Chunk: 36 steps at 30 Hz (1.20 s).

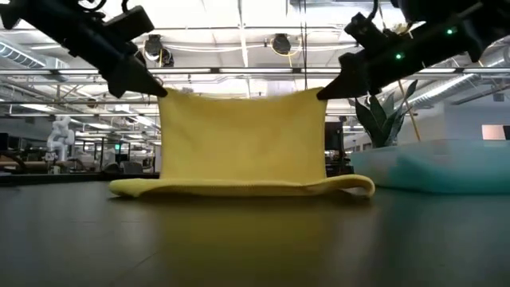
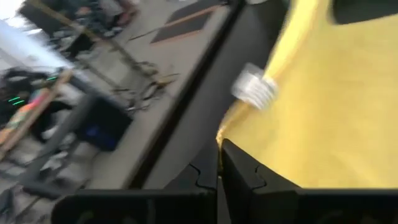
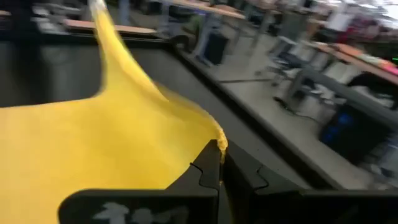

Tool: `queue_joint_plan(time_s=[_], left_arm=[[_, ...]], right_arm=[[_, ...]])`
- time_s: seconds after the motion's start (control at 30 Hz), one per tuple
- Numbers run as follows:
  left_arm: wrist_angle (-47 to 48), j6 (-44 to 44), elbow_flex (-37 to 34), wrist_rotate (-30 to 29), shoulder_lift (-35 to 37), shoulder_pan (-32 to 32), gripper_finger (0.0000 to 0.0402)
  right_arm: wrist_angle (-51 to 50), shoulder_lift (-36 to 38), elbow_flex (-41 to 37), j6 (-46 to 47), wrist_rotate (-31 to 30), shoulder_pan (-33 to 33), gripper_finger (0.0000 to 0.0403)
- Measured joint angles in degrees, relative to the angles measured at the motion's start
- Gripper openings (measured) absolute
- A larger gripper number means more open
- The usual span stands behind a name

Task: Fold microfiber towels
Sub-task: Fold the yellow microfiber cloth

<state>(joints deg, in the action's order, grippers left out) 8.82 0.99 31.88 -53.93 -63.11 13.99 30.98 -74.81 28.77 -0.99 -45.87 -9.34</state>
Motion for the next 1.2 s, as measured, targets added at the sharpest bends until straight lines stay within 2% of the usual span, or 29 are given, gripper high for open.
queue_joint_plan(time_s=[0.17,0.33,0.47,0.57,0.63,0.7,0.8,0.97,1.07,1.13,1.2], left_arm=[[0.9,-1.4,0.0,8.5,0.0,0.8,0.0006],[0.8,-6.0,0.0,15.2,0.0,6.4,0.0008],[0.3,-11.5,0.2,16.9,0.5,12.0,0.0007],[0.0,-14.2,1.3,20.3,1.8,16.0,0.0012],[0.0,-14.4,1.8,20.7,2.9,17.4,0.0007],[-0.1,-14.0,2.0,16.2,3.9,17.3,0.0004],[1.3,-13.1,2.0,7.4,4.0,14.8,0.001],[0.6,-10.2,1.2,1.3,1.3,6.4,0.0005],[-2.4,-7.5,0.2,-5.0,-1.1,0.9,0.0007],[-4.8,-5.3,-0.2,-8.0,-2.8,-2.6,0.0009],[-8.1,-2.6,-0.4,-8.4,-4.3,-5.6,0.0005]], right_arm=[[0.0,0.0,-0.3,0.9,4.2,-2.9,0.0],[1.8,0.0,-0.3,1.0,11.0,-8.0,0.0],[2.2,0.3,-0.3,4.1,19.0,-12.1,0.0],[3.7,0.4,-0.3,6.2,28.1,-14.2,0.0],[5.6,0.5,-0.3,5.7,30.7,-14.8,0.0],[6.3,0.6,-0.3,4.8,26.2,-14.4,0.0],[4.5,0.6,-0.3,3.0,12.2,-12.3,0.0],[0.9,0.5,-0.3,0.8,-7.1,-6.3,0.0],[1.0,0.5,-0.3,-2.8,-10.9,-1.6,0.0],[1.4,0.5,-0.3,-3.9,-10.1,1.5,0.0],[1.7,0.5,-0.3,-4.8,-9.6,3.9,0.0]])
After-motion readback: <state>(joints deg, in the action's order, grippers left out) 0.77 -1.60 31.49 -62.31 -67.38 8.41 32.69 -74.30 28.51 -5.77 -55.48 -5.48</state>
